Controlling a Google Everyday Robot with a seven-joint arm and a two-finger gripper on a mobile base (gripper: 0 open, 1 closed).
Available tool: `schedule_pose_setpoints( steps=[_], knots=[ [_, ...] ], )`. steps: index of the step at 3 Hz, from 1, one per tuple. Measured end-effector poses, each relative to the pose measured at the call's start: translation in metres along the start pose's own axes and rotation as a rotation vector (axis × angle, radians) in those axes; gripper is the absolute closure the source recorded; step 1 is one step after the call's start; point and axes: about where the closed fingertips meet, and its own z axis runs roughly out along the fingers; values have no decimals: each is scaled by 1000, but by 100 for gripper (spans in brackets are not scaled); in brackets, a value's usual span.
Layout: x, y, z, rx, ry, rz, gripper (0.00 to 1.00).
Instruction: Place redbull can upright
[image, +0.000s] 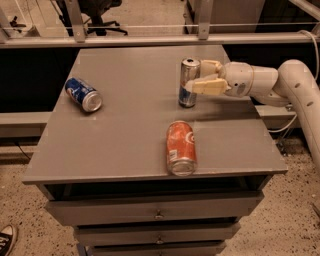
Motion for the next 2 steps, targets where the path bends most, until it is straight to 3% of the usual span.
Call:
schedule_pose_setpoints(
  steps=[1, 2],
  knots=[
    [-7, 7, -26, 21, 74, -39, 0],
    [-26, 22, -85, 98, 161, -93, 0]
  ],
)
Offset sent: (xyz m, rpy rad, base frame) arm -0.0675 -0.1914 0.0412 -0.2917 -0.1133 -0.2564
